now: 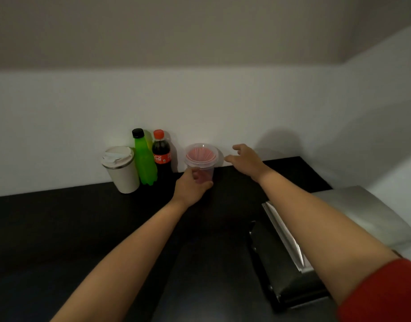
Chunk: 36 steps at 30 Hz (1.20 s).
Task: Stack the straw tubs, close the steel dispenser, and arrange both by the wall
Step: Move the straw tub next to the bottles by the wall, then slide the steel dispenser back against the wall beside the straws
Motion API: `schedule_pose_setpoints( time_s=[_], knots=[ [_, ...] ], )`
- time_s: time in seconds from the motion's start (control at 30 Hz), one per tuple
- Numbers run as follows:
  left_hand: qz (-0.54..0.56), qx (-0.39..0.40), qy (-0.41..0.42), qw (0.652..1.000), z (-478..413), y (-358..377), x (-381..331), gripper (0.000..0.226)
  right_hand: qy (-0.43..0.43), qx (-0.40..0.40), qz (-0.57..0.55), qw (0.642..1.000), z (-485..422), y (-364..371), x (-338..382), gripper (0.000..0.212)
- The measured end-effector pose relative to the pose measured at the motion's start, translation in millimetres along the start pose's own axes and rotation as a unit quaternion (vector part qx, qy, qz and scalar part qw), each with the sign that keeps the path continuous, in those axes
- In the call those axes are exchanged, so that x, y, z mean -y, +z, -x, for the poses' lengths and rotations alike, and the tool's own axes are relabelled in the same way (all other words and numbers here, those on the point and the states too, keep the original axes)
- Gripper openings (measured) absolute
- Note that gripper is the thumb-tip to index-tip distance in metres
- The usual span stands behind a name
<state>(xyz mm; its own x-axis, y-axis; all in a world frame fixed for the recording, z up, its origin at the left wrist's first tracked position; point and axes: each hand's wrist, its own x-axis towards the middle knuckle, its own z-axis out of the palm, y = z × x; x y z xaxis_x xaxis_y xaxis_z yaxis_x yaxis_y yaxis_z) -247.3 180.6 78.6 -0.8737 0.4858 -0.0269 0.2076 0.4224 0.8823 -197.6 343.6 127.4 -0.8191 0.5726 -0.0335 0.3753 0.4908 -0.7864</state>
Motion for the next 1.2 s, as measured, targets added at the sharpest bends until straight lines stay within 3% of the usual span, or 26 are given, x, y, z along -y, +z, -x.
schedule_pose_setpoints(
  time_s=[0.23,0.63,0.83,1.2],
  knots=[
    [0.005,0.042,0.049,0.998,49,12,-33,0.046,-0.008,-0.028,0.053,0.998,52,-41,-4,0.045],
    [0.051,0.084,0.093,0.991,126,61,-62,0.054,-0.031,-0.127,0.025,0.991,136,-95,-54,0.041],
    [0.073,0.064,0.074,0.992,150,85,-68,0.074,-0.042,-0.163,0.041,0.985,156,-128,-78,0.037],
    [0.136,-0.029,0.075,0.987,176,120,-68,0.082,-0.061,-0.111,0.13,0.983,167,-176,-132,0.049]
  ],
)
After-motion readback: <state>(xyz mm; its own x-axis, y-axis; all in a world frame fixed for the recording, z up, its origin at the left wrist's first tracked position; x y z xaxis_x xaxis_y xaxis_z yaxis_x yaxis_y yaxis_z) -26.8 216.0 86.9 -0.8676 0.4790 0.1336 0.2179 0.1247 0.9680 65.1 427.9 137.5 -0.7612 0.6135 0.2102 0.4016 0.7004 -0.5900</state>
